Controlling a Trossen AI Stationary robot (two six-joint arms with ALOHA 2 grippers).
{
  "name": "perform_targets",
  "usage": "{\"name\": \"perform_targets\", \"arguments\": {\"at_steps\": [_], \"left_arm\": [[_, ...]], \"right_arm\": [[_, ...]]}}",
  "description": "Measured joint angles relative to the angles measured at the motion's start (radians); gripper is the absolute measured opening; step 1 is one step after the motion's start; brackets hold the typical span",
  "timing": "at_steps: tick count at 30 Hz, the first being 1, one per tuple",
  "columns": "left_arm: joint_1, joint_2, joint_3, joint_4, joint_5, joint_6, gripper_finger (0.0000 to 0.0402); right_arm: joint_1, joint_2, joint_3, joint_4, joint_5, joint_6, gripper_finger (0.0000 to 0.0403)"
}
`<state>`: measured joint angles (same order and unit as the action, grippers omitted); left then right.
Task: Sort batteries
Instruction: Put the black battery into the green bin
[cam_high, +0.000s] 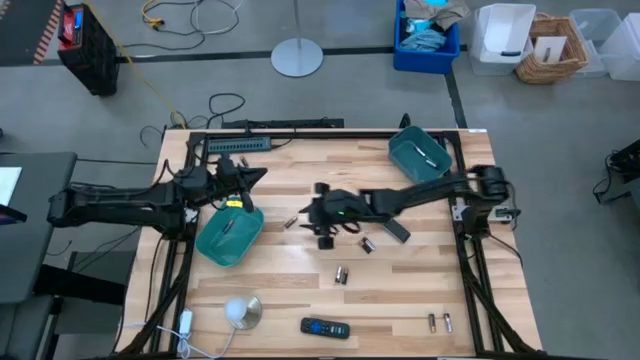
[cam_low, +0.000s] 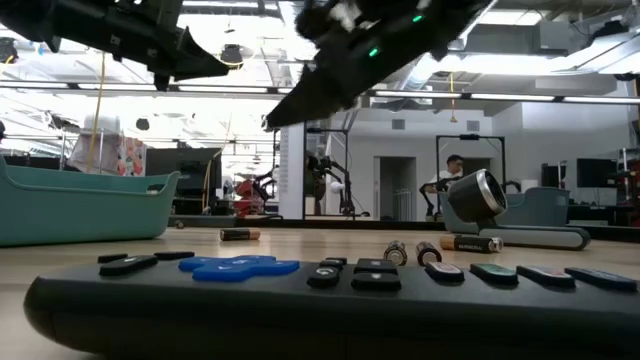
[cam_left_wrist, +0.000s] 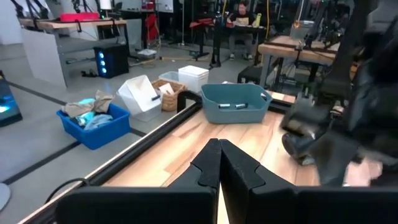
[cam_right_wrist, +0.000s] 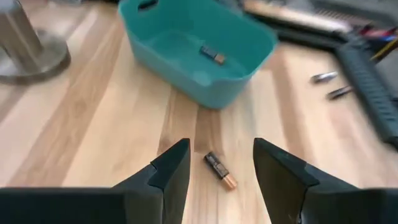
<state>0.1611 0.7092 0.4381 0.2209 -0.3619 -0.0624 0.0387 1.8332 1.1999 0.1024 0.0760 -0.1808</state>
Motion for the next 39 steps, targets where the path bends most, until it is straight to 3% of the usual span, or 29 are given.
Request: {"name": "perform_targets", "arguments": {"at_steps": [7,18,32,39], "left_arm": [[-0.006,-0.07,0.0,-0.053,-0.005,0.013,0.0],[-0.004,-0.13,0.0,-0.105,-0.021,0.016,0.0],[-0.004,-0.127,0.0,-0.111,-0.021,0.024,0.0],[-0.004,-0.127,0.0,-0.11,-0.021,0.024,0.0]], "right_arm": [[-0.046,0.186,0.199,-0.163,-0.133,-0.094,0.0191],[-0.081,0.357,0.399,-0.334,-0.147,-0.158,0.0191],[-0.122,0.477,0.482,-0.398,-0.167,-0.166,0.019],[-0.119,0.477,0.482,-0.435,-0.164,-0.152,0.0155]]}}
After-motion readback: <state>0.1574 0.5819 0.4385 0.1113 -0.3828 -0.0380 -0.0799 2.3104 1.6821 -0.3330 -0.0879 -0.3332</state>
